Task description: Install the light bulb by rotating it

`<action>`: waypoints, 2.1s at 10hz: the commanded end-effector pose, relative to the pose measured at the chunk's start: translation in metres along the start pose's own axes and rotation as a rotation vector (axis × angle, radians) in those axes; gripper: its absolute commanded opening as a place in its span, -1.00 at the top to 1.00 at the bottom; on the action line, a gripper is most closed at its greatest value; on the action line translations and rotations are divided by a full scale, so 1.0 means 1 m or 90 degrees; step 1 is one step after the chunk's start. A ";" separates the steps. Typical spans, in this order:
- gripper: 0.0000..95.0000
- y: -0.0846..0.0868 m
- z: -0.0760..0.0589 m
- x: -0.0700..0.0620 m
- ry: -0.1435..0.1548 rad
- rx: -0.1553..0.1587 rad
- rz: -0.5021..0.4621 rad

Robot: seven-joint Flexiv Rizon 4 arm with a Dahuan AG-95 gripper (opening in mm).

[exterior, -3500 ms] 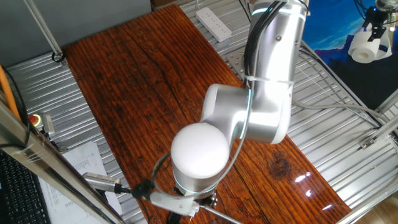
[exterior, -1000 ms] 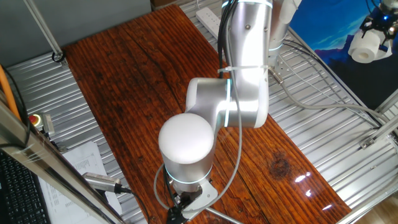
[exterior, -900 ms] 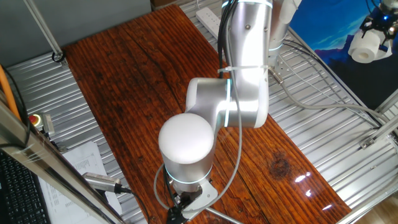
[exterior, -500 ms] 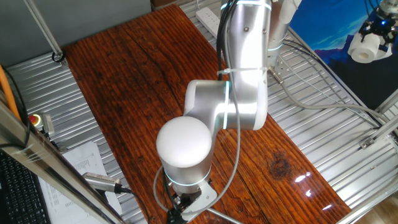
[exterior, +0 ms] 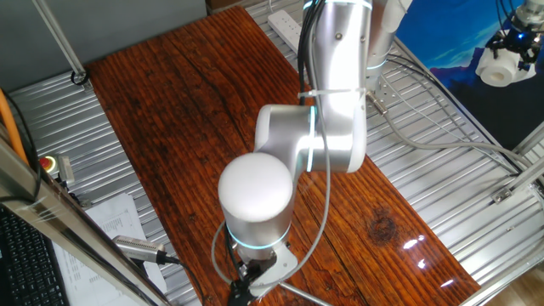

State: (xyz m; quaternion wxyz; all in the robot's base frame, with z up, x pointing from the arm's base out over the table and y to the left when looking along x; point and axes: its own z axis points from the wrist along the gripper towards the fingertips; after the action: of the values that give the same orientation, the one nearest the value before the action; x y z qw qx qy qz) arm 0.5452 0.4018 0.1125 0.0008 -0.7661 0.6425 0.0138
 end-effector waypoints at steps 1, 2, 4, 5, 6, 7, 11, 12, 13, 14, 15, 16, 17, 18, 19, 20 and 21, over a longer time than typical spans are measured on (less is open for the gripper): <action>0.20 0.002 0.000 0.002 -0.002 0.001 -0.005; 0.20 0.002 0.000 0.002 -0.002 -0.001 -0.005; 0.20 0.002 0.000 0.001 -0.002 0.005 0.007; 0.20 0.002 0.000 0.001 -0.003 0.006 0.021; 0.20 0.001 0.000 0.001 -0.001 0.006 0.036; 0.60 0.001 0.000 0.001 0.002 0.006 0.062; 0.60 0.001 0.000 0.001 0.008 0.012 0.171; 0.60 0.001 0.000 0.001 0.010 0.013 0.206; 0.60 0.001 0.000 0.001 0.011 0.015 0.240; 0.60 0.001 0.000 0.001 0.011 0.015 0.277; 0.60 0.001 0.000 0.001 0.010 0.015 0.303; 0.60 0.001 0.000 0.001 0.008 0.014 0.335; 0.60 0.001 0.000 0.001 0.008 0.015 0.361; 0.60 0.001 0.000 0.001 0.008 0.014 0.369; 0.60 0.001 0.000 0.002 0.007 0.015 0.406; 0.60 0.001 0.000 0.002 0.008 0.015 0.432; 0.60 0.001 0.000 0.002 0.007 0.015 0.461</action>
State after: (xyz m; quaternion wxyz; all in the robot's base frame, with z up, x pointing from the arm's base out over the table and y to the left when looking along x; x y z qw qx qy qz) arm 0.5439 0.4005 0.1125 0.0010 -0.5176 0.8556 0.0019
